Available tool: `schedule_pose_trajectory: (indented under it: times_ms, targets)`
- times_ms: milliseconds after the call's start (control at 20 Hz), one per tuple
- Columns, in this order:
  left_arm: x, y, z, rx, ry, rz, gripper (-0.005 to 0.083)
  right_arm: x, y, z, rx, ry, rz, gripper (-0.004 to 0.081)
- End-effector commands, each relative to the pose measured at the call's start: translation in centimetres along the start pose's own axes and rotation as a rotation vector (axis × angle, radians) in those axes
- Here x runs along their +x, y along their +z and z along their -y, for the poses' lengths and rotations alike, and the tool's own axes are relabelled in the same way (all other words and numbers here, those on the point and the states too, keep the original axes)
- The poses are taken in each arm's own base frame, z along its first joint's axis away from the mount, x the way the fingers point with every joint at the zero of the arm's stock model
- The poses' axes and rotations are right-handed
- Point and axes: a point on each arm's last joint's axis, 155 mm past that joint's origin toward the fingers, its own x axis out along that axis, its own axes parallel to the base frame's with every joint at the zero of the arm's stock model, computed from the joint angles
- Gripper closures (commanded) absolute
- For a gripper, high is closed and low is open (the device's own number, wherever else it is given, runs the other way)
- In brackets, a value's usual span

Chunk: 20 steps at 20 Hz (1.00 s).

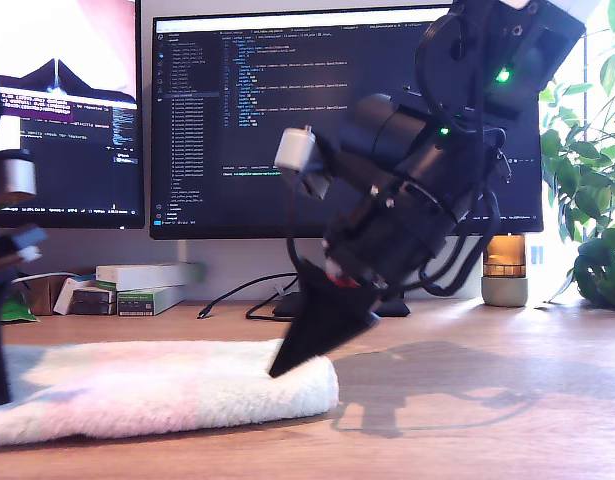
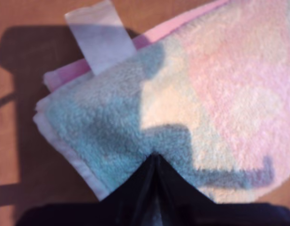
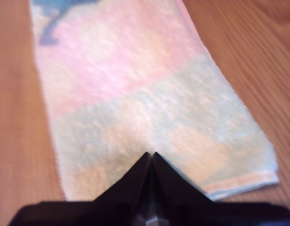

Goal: Fold the tea towel to a neat square and place it to the right

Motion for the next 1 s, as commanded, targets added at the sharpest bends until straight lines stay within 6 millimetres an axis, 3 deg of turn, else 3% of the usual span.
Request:
schedule_pose_trajectory:
  times_ms: [0,200,500,950]
  targets:
    - [1.6,-2.0,-1.0,-0.016,0.03,-0.072,0.0793,0.5,-1.2,0.2,0.047,-0.014,-0.05,0.0781]
    - [3.3,-1.3,-0.8,0.019,0.018,-0.073,0.0793,0.2,-3.8,-0.8,0.217,-0.003,-0.162,0.0781]
    - [5.6,1.0,1.0,0.132,-0.021,-0.055,0.0793,-0.1,-6.6,-3.6,0.3,0.04,-0.315,0.0781]
    - [9.3,4.0,5.4,0.275,-0.129,-0.029,0.0793,-0.2,-7.8,-7.5,0.366,0.103,-0.429,0.0781]
